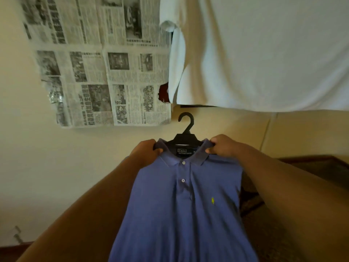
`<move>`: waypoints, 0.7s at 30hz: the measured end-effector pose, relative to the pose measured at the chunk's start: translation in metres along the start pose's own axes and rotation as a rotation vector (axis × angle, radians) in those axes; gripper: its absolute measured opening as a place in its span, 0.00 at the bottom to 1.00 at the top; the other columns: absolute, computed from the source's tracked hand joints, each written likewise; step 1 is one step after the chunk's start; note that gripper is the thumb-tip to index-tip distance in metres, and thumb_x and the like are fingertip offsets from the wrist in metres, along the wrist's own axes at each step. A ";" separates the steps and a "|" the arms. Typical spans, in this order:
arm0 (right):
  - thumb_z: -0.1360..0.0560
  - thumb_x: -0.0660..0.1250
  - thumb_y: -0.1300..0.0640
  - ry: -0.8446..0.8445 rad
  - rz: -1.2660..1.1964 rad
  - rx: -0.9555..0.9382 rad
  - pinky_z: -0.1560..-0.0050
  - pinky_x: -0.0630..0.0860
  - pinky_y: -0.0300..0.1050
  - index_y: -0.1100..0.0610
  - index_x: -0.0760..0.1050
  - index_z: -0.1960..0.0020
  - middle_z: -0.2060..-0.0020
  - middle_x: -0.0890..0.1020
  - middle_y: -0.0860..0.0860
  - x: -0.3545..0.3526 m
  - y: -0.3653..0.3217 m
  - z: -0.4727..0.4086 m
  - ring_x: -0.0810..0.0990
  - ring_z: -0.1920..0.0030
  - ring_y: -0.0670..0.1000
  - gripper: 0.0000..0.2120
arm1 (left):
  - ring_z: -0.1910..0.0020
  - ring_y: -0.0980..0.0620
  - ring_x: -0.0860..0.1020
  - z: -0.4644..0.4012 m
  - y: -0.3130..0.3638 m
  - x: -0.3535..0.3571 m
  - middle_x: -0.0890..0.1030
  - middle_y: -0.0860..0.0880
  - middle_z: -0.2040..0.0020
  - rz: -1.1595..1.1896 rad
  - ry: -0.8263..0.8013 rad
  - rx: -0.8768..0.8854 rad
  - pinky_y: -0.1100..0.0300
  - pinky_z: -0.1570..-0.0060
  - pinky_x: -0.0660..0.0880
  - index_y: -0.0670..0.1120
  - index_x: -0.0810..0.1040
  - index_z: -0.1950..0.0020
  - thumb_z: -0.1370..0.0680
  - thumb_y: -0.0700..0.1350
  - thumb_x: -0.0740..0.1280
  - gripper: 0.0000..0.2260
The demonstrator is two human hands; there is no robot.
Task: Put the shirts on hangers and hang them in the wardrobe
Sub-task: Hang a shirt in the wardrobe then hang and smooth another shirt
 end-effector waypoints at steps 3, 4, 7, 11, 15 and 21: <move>0.26 0.70 0.54 0.037 0.003 0.004 0.59 0.68 0.45 0.62 0.79 0.54 0.60 0.78 0.55 -0.035 -0.004 0.029 0.75 0.58 0.52 0.10 | 0.53 0.45 0.74 0.008 0.028 -0.023 0.77 0.42 0.53 0.004 0.028 0.054 0.57 0.55 0.66 0.42 0.74 0.51 0.20 0.49 0.63 0.10; 0.26 0.70 0.54 0.045 0.005 0.006 0.60 0.68 0.44 0.60 0.78 0.55 0.61 0.78 0.54 -0.046 -0.004 0.039 0.75 0.58 0.52 0.09 | 0.55 0.46 0.73 0.010 0.038 -0.031 0.76 0.44 0.55 0.009 0.038 0.070 0.57 0.55 0.66 0.44 0.73 0.53 0.21 0.49 0.63 0.09; 0.25 0.70 0.54 0.077 -0.003 0.029 0.60 0.68 0.44 0.59 0.79 0.55 0.61 0.79 0.53 -0.078 -0.001 0.066 0.75 0.59 0.51 0.08 | 0.57 0.49 0.72 0.015 0.071 -0.051 0.74 0.47 0.57 0.014 0.064 0.131 0.59 0.57 0.65 0.46 0.71 0.55 0.21 0.48 0.64 0.07; 0.26 0.71 0.54 0.145 -0.013 0.073 0.60 0.68 0.44 0.60 0.79 0.55 0.59 0.80 0.55 -0.122 0.010 0.095 0.75 0.58 0.52 0.09 | 0.53 0.47 0.75 0.014 0.118 -0.067 0.76 0.46 0.55 0.040 0.084 0.230 0.59 0.56 0.65 0.46 0.74 0.50 0.21 0.47 0.64 0.04; 0.26 0.71 0.55 0.224 -0.033 0.138 0.57 0.70 0.45 0.61 0.80 0.54 0.57 0.81 0.56 -0.164 0.035 0.123 0.77 0.56 0.54 0.09 | 0.53 0.50 0.73 0.004 0.175 -0.072 0.78 0.45 0.50 0.058 0.094 0.333 0.59 0.54 0.66 0.46 0.76 0.45 0.21 0.46 0.64 0.07; 0.25 0.70 0.53 0.314 0.000 0.265 0.62 0.69 0.42 0.59 0.79 0.55 0.60 0.80 0.53 -0.227 0.098 0.177 0.76 0.60 0.50 0.08 | 0.56 0.49 0.72 -0.018 0.273 -0.056 0.77 0.44 0.53 0.036 0.064 0.413 0.58 0.57 0.65 0.42 0.75 0.49 0.21 0.50 0.64 0.11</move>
Point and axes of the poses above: each hand's wrist, its own z-axis away from the middle knuckle, its own x-axis out of the palm, y = z × x, the point moved 7 cm from there along -z, towards the middle knuckle
